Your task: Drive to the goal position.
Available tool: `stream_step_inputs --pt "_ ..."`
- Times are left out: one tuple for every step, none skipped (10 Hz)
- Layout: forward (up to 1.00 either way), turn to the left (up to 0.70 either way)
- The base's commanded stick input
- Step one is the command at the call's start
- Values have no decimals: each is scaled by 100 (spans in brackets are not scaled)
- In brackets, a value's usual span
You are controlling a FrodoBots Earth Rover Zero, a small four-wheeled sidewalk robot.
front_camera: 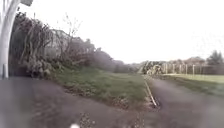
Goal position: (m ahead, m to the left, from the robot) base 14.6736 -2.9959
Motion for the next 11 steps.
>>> stream_step_inputs --pt "0 -70" --pt "0 -70" --pt "0 -70" --pt "0 -70" --pt "0 -70" --pt "0 -70" --pt "0 -70" --pt "0 -70" --pt "0 -70" --pt "0 -70" --pt "0 -70"
